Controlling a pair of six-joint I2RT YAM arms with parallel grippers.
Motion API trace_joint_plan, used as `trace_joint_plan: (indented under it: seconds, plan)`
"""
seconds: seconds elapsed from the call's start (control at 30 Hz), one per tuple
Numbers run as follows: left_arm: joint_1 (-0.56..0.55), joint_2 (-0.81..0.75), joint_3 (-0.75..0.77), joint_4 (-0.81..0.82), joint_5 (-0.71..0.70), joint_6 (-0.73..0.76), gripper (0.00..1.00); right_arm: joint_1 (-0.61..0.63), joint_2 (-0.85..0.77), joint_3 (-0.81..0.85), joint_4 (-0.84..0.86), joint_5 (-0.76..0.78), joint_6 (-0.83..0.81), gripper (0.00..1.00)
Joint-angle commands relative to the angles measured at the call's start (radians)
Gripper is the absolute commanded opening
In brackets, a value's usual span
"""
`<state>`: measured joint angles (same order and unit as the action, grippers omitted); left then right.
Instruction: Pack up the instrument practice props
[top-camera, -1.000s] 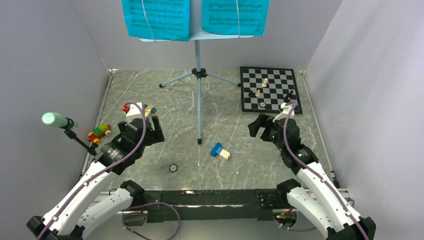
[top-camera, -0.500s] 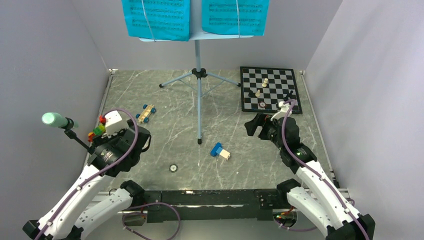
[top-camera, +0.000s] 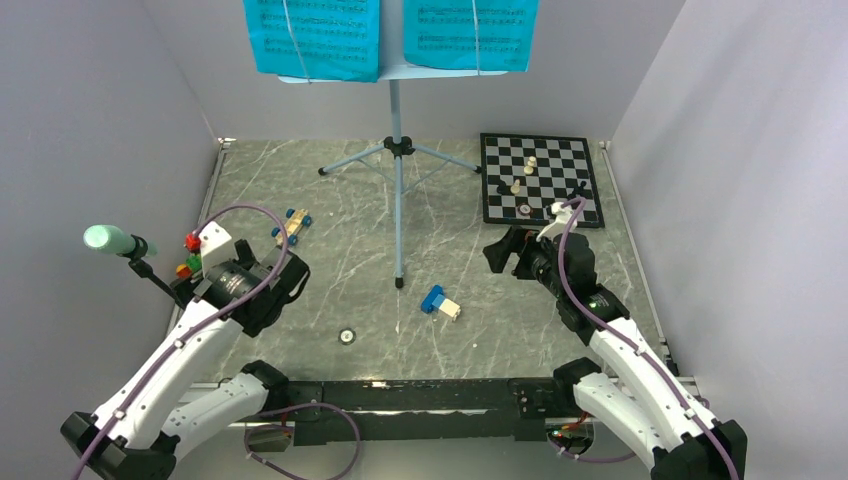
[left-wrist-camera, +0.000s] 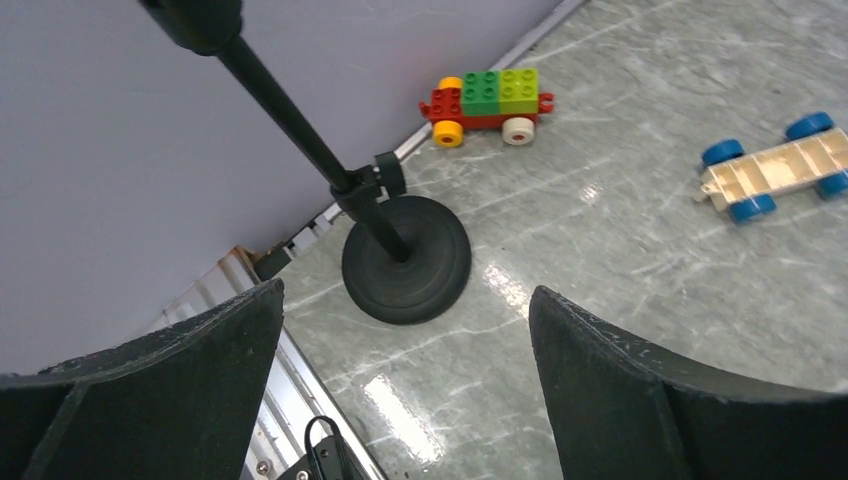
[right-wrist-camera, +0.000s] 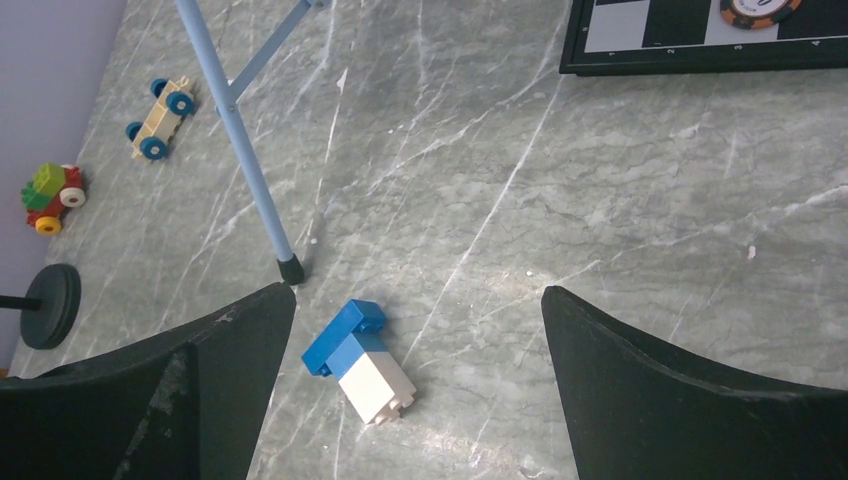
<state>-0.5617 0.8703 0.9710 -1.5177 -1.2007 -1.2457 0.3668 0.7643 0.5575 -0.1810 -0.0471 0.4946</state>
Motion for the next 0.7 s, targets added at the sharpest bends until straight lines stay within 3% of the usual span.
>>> trace_joint_plan:
  seconds: [0.0,0.07,0.13,0.27,0.33,0.4,0.57,0.67]
  plan:
    - [0.055,0.034,0.047,-0.053,-0.085,-0.079,0.98,0.005,-0.015,-0.002,0.047,-0.028,0.012,1.0]
    - [0.072,0.031,0.059,-0.025,-0.096,-0.055,0.99,0.004,-0.018,0.0,0.042,-0.031,0.012,1.0]
    - [0.083,0.004,0.055,0.093,-0.094,0.087,0.99,0.004,-0.022,-0.001,0.039,-0.031,0.012,1.0]
    - [0.172,-0.145,-0.055,0.569,0.044,0.588,0.99,0.004,-0.027,-0.008,0.044,-0.03,0.013,1.0]
    - [0.247,-0.24,-0.13,0.764,0.154,0.732,0.99,0.004,-0.027,-0.009,0.048,-0.03,0.013,1.0]
    - [0.281,-0.27,-0.143,0.781,0.176,0.764,0.98,0.004,-0.027,-0.011,0.05,-0.029,0.012,1.0]
    - [0.284,-0.23,-0.085,0.6,0.132,0.656,0.99,0.004,-0.017,-0.015,0.064,-0.042,0.013,1.0]
    - [0.285,-0.237,-0.085,0.586,0.105,0.659,0.99,0.004,-0.001,-0.013,0.072,-0.054,0.013,1.0]
